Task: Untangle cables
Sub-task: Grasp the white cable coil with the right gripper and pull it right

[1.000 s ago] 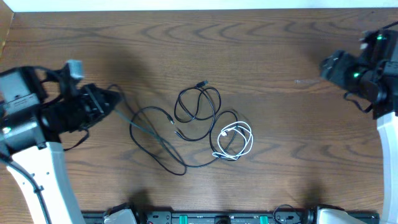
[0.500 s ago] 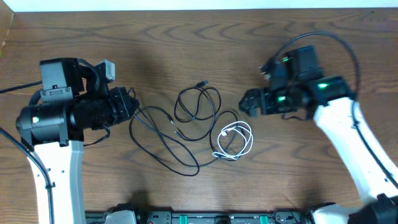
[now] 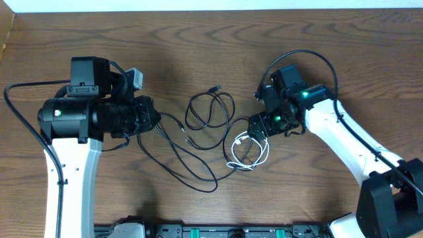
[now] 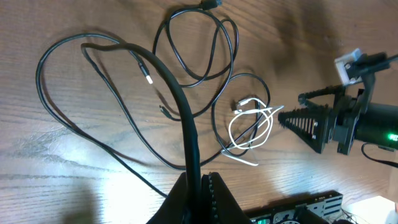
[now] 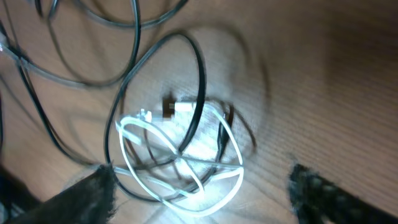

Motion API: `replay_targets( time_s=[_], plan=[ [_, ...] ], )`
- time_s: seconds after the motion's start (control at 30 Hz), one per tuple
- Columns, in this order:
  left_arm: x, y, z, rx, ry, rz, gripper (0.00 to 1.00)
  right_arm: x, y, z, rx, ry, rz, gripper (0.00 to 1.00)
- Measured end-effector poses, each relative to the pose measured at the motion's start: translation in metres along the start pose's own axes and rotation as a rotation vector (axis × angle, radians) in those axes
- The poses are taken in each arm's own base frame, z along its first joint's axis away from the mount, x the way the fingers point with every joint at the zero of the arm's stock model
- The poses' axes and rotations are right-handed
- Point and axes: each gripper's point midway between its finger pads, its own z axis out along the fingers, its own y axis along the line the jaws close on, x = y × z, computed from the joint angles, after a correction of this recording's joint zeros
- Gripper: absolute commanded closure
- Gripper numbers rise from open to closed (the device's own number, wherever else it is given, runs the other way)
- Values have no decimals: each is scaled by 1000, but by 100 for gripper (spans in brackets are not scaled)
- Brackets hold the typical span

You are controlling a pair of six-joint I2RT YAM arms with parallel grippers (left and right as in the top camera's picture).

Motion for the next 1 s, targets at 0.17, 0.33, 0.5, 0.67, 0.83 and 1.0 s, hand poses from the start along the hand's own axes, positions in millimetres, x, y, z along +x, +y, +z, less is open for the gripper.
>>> replay_targets(
  time_s=[0.17,0.33,0.5,0.67,0.83,1.0],
  plan=[
    [-2,2,6,-4,19,-10,92,2,11,5,-5,6,-116,13],
    [-2,5,11,-9,42,-21,92,0,16,18,25,6,-221,19],
    [-2,5,11,-10,44,-21,92,3,7,36,56,27,-249,57],
    [-2,5,11,-10,45,-22,92,9,0,47,71,64,-241,99],
    [-2,5,11,-10,43,-21,92,12,0,37,84,94,-213,99],
    [-3,24,10,-121,26,-99,92,-24,-8,-26,241,1,-136,99]
  ],
)
